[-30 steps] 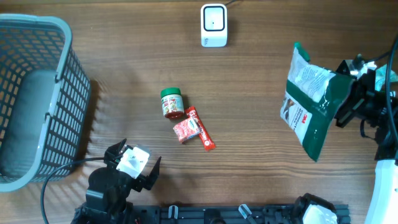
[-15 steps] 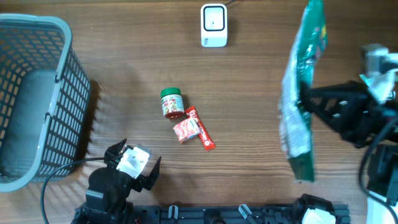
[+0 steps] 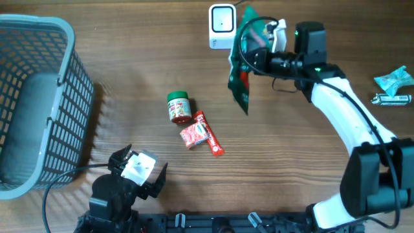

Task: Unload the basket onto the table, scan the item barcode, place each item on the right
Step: 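Hold the green glove packet in front of the scanner, then carry the glove packet to the right side and drop it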

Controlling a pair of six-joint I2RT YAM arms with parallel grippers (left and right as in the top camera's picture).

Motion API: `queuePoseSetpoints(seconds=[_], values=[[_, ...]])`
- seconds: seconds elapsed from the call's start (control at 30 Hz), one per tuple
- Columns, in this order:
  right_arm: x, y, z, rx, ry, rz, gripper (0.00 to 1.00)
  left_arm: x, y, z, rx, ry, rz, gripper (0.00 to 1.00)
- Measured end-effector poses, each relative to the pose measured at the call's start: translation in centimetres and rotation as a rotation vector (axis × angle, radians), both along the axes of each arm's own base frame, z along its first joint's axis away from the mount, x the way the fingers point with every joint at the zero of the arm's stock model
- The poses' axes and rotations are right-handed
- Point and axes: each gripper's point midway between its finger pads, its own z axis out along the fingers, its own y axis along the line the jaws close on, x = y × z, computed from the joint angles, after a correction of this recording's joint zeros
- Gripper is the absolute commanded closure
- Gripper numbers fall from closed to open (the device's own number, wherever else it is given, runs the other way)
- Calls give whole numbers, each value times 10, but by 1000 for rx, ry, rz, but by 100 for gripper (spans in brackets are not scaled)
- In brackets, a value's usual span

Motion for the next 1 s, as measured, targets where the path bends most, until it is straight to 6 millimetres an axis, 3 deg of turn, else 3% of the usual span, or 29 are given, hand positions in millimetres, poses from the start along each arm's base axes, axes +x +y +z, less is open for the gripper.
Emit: queuePoseSetpoints(seconds=[0.07,0.13,0.17,0.2,0.27,0.33,0.4,0.47,0.57,0.63,0.67,0.7,0.77,0.83,0.87,0.9,0.93,0.97,1.0], values=[[23,-7,10,-84,-77,-89,96,0,0,0,0,0,0,0],[46,7,26,-126,-175,-123,96,0,0,0,0,0,0,0],[54,14,24,-140,-183,-128,96,0,0,0,0,0,0,0],[63,26,13,-160,-173,-126,96,0,0,0,0,1,0,0],[84,53,-37,-222,-91,-100,96,0,0,0,0,1,0,0],[97,70,-73,-295,-37,-87,96,0,0,0,0,1,1,0],[105,83,-81,-346,-34,-90,96,0,0,0,0,1,0,0],[107,88,-74,-358,-51,-96,96,0,0,0,0,1,0,0],[95,66,-85,-428,62,-118,96,0,0,0,0,0,0,0],[76,18,-95,-531,210,-184,96,0,0,0,0,1,0,0],[74,-19,-92,-582,258,-257,96,0,0,0,0,0,0,0],[74,-60,-86,-623,292,-337,96,0,0,0,0,0,0,0],[84,-171,-73,-677,318,-545,96,0,0,0,0,0,0,0],[82,-241,-76,-700,344,-656,96,0,0,0,0,0,0,0],[76,-291,-81,-714,366,-735,82,0,0,0,0,0,0,0],[69,-325,-87,-716,388,-791,53,0,0,0,0,0,0,0],[63,-353,-92,-712,404,-836,14,0,0,0,0,0,0,0],[56,-374,-98,-705,425,-864,0,0,0,0,0,0,0,0],[46,-393,-102,-697,454,-887,0,0,0,0,0,0,0,0]])
